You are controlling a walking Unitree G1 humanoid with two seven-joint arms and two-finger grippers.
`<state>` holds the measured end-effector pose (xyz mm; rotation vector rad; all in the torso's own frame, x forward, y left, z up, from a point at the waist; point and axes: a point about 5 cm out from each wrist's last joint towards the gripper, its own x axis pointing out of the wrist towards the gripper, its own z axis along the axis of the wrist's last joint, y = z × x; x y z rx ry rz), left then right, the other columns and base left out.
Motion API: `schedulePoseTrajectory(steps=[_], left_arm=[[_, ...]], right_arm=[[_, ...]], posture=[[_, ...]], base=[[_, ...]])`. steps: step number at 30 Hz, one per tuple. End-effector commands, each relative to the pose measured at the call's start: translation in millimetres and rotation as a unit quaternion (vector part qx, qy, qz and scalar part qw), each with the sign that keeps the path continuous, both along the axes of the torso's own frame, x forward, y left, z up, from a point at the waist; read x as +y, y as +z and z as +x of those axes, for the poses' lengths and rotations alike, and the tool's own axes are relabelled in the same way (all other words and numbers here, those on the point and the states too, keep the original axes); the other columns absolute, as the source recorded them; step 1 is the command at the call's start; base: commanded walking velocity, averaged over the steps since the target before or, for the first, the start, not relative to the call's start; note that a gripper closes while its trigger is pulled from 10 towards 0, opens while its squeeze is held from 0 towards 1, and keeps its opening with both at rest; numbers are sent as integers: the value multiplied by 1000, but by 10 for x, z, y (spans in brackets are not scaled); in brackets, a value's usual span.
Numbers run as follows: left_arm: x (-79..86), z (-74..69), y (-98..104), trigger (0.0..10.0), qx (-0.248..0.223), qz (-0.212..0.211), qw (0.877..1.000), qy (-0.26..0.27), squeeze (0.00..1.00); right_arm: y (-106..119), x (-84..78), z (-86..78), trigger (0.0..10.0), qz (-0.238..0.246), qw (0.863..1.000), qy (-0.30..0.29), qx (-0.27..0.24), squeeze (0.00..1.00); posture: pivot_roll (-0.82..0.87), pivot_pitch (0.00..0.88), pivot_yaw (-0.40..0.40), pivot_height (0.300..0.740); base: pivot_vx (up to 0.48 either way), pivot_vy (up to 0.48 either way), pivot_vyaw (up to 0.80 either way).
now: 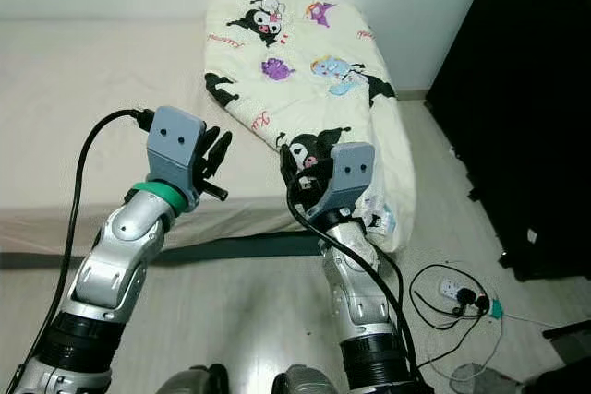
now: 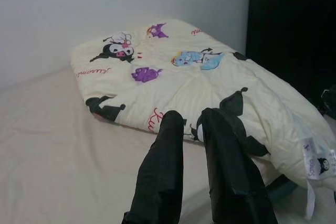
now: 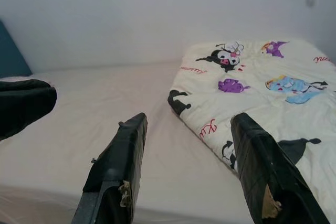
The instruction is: Clean up the room
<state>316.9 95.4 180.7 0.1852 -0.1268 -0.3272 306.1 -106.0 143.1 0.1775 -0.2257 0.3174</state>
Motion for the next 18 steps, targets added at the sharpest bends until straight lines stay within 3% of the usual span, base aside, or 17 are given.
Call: schedulePoseTrajectory(steps=[1, 4, 8, 12, 18], left_arm=[[46, 12, -50, 10000, 7, 6, 1000, 11, 0], [48, 16, -51, 10000, 8, 6, 1000, 13, 0], [46, 18, -52, 10000, 8, 6, 1000, 13, 0], [46, 20, -50, 10000, 8, 5, 1000, 14, 0], [59, 28, -47, 10000, 10, -3, 1000, 17, 0]], right_arm=[[-26, 57, -23, 10000, -18, 1000, 15, -1, 0], [-60, 70, -17, 10000, -65, 998, 11, -3, 0], [-60, 70, -9, 10000, -72, 997, 6, -4, 0], [-10, 44, 9, 10000, -33, 999, 4, -5, 0], [-9, 27, 15, 10000, -34, 999, 3, -6, 0]], posture=[[-49, 25, 69, 721], [-49, 23, 68, 721], [-48, 21, 65, 721], [-48, 17, 63, 721], [-49, 17, 62, 721]], base=[[480, 0, 0], [480, 0, 446], [425, 0, 723], [382, 0, 363], [206, 0, 0]])
